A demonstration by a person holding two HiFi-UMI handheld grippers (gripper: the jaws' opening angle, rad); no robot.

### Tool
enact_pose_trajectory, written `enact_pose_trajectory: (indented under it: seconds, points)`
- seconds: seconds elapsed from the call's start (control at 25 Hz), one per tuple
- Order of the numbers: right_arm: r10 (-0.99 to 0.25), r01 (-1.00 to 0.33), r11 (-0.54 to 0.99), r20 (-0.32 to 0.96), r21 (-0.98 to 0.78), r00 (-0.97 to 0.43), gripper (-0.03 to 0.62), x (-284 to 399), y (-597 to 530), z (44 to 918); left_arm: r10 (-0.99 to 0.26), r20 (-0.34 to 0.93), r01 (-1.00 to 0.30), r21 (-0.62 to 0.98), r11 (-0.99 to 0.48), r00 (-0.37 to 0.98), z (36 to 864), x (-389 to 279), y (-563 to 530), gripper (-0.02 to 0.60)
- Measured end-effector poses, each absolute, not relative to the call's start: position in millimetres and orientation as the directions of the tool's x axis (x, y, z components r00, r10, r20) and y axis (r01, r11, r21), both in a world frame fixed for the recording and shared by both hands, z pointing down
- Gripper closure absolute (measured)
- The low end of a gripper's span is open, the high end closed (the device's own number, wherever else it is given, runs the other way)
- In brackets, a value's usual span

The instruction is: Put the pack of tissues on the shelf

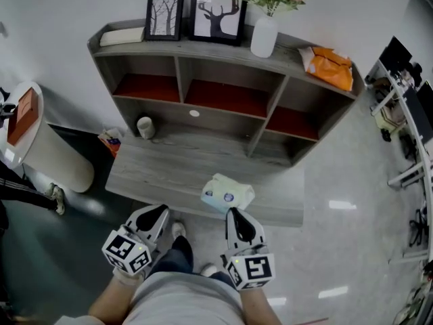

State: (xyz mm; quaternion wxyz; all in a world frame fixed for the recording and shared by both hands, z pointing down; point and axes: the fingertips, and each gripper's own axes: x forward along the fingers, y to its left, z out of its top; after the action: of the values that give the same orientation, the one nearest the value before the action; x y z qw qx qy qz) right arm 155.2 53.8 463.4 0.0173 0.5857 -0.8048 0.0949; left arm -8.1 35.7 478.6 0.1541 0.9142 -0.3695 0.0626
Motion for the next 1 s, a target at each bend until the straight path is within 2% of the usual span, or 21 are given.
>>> enact_pose_trajectory:
  seconds: [0.32,1.0]
  points:
    - [-0.942,-0.946,0.297,0.123,-0.129,-0.313,0.572,128.3,-45.9,449.0,-0.658,0.215,-0.692,0.248,-0.678,0.721,471.3,-41.3,-57.1,0.557]
    - [-0.964,-0.962,0.267,-0.026,-0.059,-0.265,0.572,87.0,-209.8,366.8,-0.625,0.180,-0.650,0.262,-0.713,0.759,440.8,-105.1,-178.6,0.557]
